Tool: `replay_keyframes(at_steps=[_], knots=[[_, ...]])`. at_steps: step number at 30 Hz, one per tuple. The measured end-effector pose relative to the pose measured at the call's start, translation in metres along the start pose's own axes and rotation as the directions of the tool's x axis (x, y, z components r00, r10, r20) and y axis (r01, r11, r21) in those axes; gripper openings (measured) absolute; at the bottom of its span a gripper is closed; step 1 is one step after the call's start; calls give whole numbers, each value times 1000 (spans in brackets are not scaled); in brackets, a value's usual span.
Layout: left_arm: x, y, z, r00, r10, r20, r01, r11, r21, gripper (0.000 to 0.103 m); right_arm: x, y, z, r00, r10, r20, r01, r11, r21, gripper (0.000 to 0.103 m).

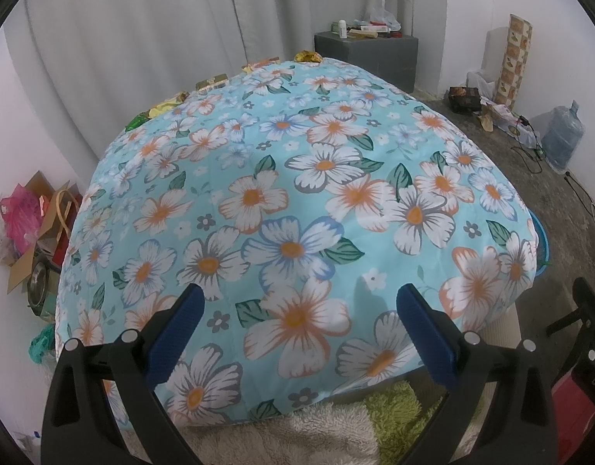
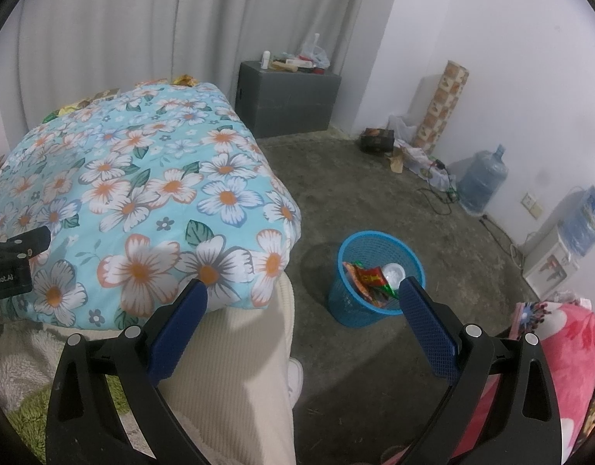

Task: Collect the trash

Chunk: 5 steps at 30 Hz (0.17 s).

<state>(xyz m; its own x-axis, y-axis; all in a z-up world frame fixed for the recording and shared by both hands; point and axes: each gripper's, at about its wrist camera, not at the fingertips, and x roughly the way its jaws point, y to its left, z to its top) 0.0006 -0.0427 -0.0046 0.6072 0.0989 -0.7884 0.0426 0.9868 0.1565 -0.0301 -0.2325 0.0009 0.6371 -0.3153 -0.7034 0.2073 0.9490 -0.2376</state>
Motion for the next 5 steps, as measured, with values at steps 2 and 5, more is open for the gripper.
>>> replay_keyframes(at_steps=[2, 5], knots=[[0, -1, -1, 1000, -2, -4, 2, 1000, -1, 97, 0, 0, 1, 1000, 0, 1, 0, 1000, 0, 95], [0, -1, -3, 1000, -3, -11, 3, 1000, -2, 97, 0, 1, 1, 1000, 1, 0, -1, 1000, 0, 95]])
